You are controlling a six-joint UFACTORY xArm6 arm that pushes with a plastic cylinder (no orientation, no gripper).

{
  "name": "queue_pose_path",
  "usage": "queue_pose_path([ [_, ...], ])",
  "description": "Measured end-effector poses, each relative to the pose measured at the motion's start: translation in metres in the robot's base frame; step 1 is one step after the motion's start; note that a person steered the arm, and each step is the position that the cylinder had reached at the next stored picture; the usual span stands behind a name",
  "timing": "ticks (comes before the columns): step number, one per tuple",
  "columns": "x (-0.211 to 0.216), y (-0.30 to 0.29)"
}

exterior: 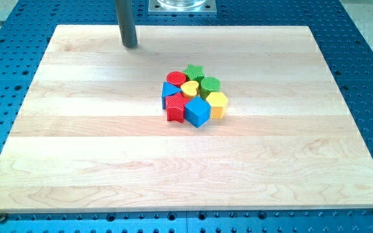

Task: Separate the hexagon from the group of blocks

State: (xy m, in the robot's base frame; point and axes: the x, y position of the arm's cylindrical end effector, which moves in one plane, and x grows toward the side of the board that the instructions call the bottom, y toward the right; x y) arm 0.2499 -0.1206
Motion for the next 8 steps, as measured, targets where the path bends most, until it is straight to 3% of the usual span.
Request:
queue_pose_path([
  [5,-0.017,-0.013],
  [7,-0.003,0.06],
  [8,0.034,0.174],
])
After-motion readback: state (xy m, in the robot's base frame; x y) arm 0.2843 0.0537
